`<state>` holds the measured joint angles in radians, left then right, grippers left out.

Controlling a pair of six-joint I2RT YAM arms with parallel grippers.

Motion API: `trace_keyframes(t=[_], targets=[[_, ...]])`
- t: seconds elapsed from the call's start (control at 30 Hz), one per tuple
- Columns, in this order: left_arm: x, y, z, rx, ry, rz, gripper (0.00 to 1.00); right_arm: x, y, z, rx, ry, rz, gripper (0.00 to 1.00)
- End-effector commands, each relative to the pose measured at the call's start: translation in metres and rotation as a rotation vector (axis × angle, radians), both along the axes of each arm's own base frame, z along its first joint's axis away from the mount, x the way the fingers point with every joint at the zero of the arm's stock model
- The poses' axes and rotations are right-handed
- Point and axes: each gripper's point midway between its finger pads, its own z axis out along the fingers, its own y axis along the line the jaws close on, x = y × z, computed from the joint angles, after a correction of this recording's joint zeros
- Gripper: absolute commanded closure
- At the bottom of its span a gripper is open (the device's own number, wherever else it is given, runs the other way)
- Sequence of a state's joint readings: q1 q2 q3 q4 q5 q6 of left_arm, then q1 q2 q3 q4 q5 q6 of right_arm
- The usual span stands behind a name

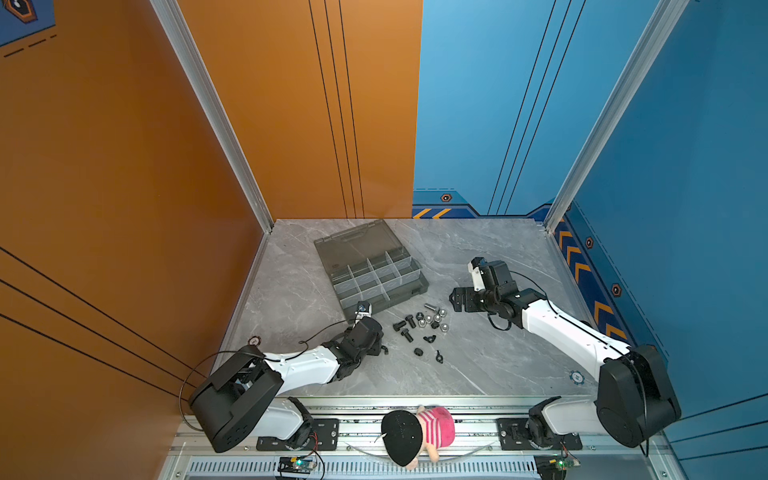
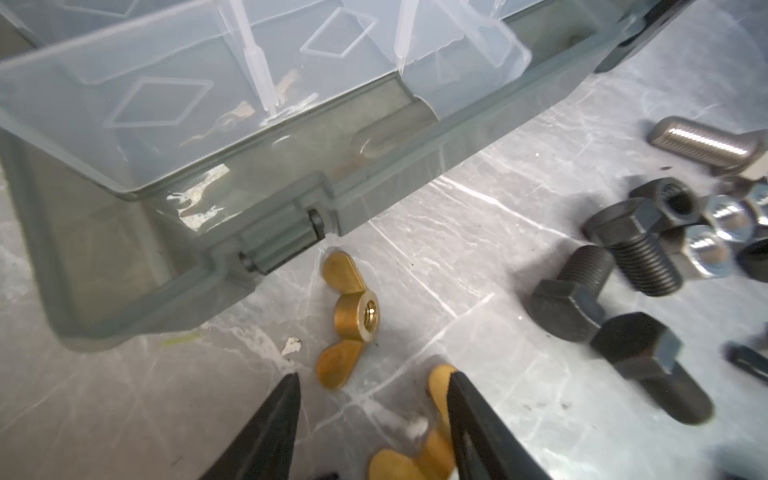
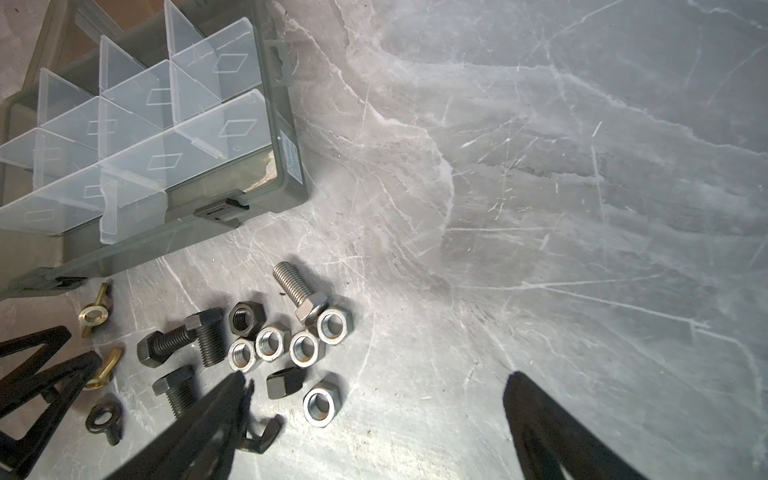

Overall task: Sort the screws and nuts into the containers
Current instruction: 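Lower the left gripper around a brass wing nut beside the box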

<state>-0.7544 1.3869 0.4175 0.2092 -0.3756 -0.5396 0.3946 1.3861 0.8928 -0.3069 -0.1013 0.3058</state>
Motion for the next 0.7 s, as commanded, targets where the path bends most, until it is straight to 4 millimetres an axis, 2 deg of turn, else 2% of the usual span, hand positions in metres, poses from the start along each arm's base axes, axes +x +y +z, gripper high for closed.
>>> trace_keyframes(t=[0.0, 0.3, 0.67], targets=[[0.010, -0.003, 0.006, 0.030, -0.049, 0.018, 0.43, -0.003, 0.000, -0.008, -0.008, 0.021, -0.002, 0.02], [0.012, -0.010, 0.008, 0.006, -0.057, 0.008, 0.44, -0.005, -0.001, -0.010, -0.013, 0.029, 0.000, 0.02], [0.016, 0.001, 0.010, -0.027, -0.011, 0.048, 0.45, -0.005, 0.002, -0.018, -0.013, 0.050, 0.008, 0.02]])
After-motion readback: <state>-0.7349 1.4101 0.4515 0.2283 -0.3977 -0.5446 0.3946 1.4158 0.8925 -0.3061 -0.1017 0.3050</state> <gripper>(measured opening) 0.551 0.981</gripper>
